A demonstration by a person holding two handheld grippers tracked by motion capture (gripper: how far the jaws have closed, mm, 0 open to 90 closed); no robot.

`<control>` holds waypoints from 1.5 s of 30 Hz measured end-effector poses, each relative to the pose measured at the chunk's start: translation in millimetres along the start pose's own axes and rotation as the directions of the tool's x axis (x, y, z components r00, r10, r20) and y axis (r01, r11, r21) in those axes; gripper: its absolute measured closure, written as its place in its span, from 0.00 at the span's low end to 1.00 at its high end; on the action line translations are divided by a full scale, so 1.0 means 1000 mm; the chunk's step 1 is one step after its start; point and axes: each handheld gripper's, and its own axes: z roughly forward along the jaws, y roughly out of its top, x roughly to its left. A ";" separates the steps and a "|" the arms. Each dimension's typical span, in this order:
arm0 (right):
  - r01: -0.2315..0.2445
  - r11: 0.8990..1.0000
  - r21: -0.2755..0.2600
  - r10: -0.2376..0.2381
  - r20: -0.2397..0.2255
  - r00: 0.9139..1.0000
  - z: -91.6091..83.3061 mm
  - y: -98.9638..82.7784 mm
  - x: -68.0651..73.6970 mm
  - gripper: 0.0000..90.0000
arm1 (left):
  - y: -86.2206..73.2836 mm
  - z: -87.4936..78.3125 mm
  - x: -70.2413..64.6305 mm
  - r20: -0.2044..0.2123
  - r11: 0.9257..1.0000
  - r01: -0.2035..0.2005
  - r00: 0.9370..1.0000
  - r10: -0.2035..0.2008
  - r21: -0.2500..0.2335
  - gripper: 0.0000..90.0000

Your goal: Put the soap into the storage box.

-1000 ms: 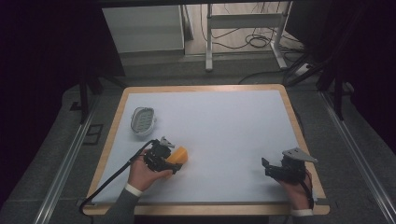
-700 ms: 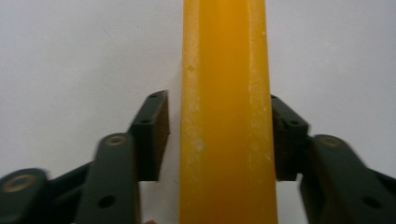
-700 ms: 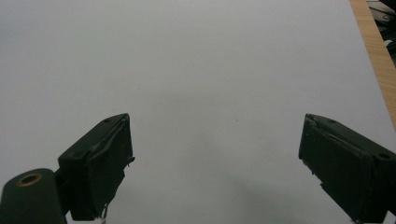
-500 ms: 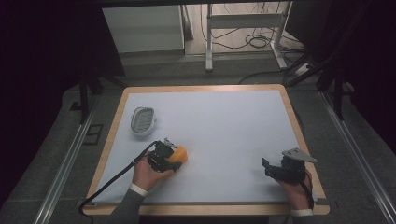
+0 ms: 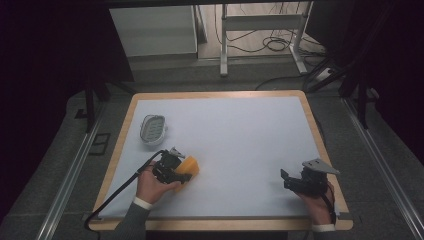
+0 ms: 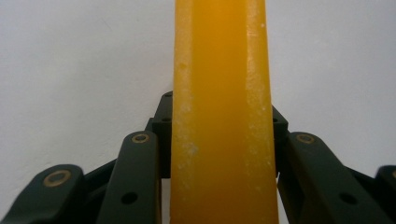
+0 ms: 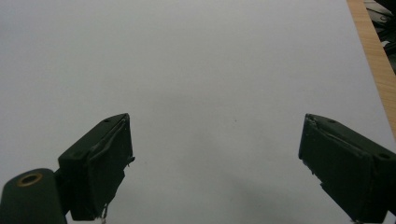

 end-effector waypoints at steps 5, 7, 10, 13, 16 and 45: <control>0.001 1.000 0.000 -0.001 0.001 1.000 0.000 0.000 -0.001 0.11 | 0.001 -0.008 0.004 -0.005 1.000 0.014 1.000 -0.014 -0.028 0.68; -0.002 1.000 -0.002 0.002 -0.001 1.000 0.000 0.000 -0.001 0.11 | 0.001 -0.009 0.005 -0.006 0.999 0.018 1.000 -0.018 -0.037 0.68; -0.002 1.000 -0.004 0.002 0.002 1.000 -0.001 0.000 -0.001 0.11 | 0.002 -0.014 0.008 -0.005 0.998 0.025 1.000 -0.025 -0.051 0.68; -0.002 1.000 -0.004 0.002 0.002 1.000 -0.001 0.000 -0.001 0.11 | 0.002 -0.016 0.009 -0.003 0.998 0.026 1.000 -0.026 -0.055 0.68; -0.002 1.000 -0.005 0.002 0.000 1.000 -0.001 0.000 -0.001 0.11 | 0.003 -0.021 0.012 -0.001 0.996 0.038 0.999 -0.038 -0.077 0.68; -0.001 1.000 -0.009 0.001 0.005 1.000 -0.001 0.000 -0.002 0.11 | 0.008 -0.034 0.030 0.006 0.990 0.064 0.998 -0.064 -0.123 0.68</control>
